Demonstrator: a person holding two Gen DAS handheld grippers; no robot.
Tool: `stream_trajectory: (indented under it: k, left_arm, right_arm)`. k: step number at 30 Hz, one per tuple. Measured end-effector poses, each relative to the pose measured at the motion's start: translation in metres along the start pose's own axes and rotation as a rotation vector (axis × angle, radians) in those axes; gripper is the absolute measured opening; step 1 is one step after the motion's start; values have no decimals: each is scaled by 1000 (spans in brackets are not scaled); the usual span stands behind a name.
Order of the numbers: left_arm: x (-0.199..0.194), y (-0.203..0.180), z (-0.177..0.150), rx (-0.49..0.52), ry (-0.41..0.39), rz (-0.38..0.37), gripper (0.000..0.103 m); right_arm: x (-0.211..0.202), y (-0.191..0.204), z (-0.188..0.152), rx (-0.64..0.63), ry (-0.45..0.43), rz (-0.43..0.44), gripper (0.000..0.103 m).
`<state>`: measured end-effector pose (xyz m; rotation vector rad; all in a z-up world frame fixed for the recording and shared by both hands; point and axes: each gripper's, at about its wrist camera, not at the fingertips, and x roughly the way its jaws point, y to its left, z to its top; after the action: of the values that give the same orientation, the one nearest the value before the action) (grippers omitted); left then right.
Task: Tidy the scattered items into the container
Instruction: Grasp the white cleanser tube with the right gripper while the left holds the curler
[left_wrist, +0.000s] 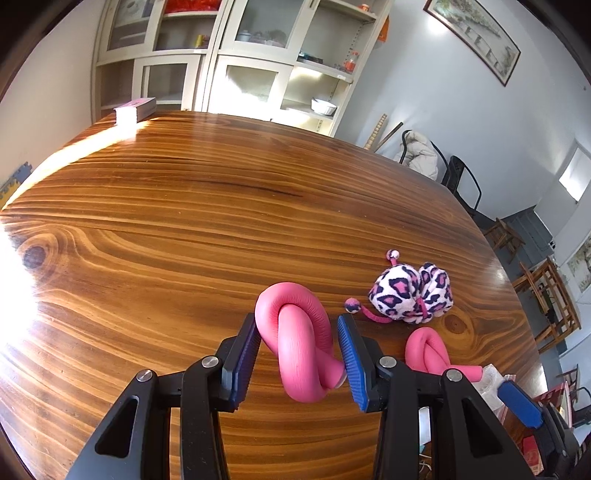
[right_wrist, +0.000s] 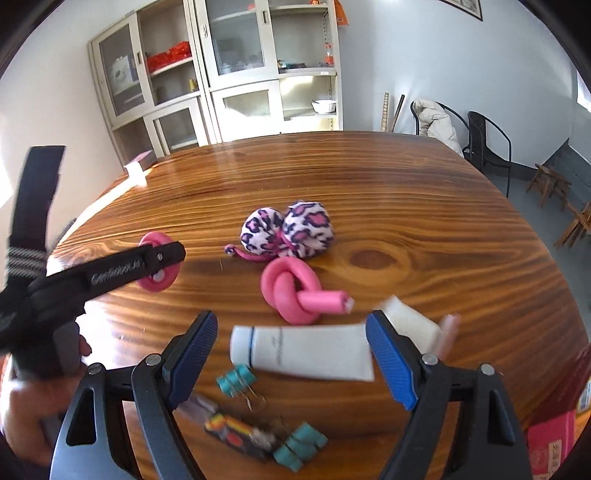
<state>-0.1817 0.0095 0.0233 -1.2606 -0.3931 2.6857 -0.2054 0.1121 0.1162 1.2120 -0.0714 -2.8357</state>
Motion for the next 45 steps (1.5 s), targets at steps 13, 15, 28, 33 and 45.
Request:
stream_trajectory:
  k: [13,15,28,33,45]
  left_arm:
    - [-1,0,-2,10,-8,17,45]
    - [-2,-2,-2,18,-9,12,45]
    - [-5,-16,-8,48,0,-18,45]
    - [-6,-22,-10,64,-2,-22,45]
    - [-6,-19,-7,48,-1,-31,45]
  right_arm:
    - [17,4,-30,-136,91,-209,85]
    - [10,-9,-37,-92,101,-198,85]
    - [-47,-90,-88,157,80,-95,85]
    - [-51,-76,-73,165,41,-14,85]
    - [-12,-45,-48,83,84,-171,37]
